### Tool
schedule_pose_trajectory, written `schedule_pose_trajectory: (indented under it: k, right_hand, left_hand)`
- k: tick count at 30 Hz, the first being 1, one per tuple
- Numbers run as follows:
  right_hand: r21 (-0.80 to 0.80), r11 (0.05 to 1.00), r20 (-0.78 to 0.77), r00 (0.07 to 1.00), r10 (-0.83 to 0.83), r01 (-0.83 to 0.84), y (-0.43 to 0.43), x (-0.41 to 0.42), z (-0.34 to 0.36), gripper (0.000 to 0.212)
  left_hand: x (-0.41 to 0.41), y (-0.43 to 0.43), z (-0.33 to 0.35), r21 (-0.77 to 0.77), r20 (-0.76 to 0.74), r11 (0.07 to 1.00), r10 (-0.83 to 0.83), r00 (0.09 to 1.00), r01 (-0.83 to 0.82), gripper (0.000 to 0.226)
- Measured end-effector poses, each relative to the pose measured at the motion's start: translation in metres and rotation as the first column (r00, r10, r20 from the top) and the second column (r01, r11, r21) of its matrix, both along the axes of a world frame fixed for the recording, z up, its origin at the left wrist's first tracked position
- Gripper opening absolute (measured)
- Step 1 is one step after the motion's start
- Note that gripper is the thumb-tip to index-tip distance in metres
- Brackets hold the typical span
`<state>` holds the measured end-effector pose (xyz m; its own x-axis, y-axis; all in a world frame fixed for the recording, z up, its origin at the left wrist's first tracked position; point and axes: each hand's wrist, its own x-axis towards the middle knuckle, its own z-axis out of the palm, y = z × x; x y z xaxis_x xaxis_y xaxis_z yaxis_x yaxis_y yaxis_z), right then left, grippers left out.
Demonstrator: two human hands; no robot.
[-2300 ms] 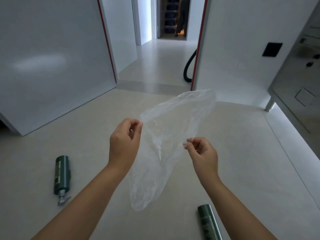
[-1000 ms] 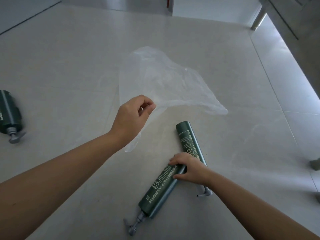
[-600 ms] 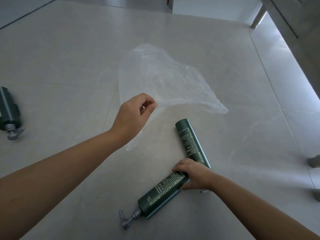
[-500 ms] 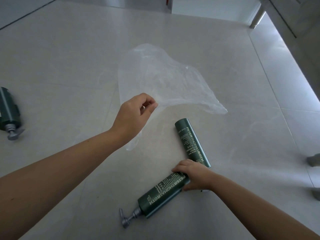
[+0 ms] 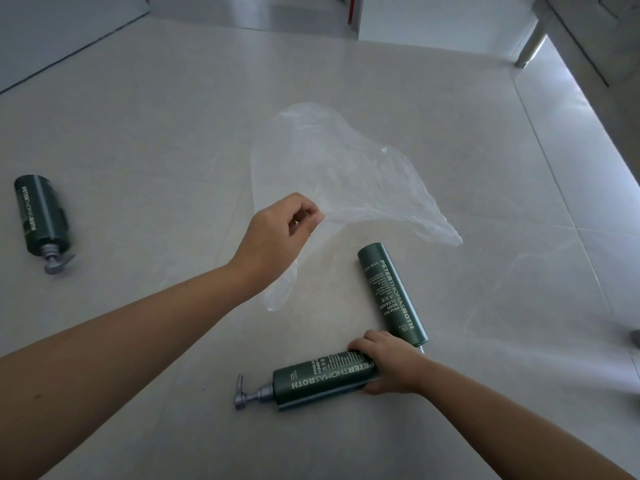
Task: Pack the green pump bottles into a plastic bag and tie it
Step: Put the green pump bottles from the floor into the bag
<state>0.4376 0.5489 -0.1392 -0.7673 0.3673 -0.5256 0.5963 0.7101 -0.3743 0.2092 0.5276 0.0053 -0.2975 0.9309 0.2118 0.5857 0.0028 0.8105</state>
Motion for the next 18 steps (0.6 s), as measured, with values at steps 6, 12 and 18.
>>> schedule_pose_trajectory:
  k: [6, 12, 18]
  right_hand:
    - [-0.044, 0.981, -0.118, 0.974, -0.195, 0.191, 0.001, 0.007, 0.024, 0.067]
    - [-0.085, 0.923, -0.300, 0.874, -0.382, 0.374, 0.014, 0.031, 0.062, 0.064]
    - [-0.107, 0.840, -0.404, 0.749, -0.525, 0.531, 0.025, 0.051, 0.090, 0.064]
  left_hand:
    - [-0.003, 0.006, 0.007, 0.026, 0.002, 1.000, 0.006, 1.000, -0.006, 0.007]
    - [-0.015, 0.024, 0.025, 0.068, 0.057, 0.997, 0.038, 0.998, -0.042, 0.008]
    - [-0.027, 0.039, 0.040, 0.132, 0.141, 0.986, 0.082, 0.987, -0.101, 0.016]
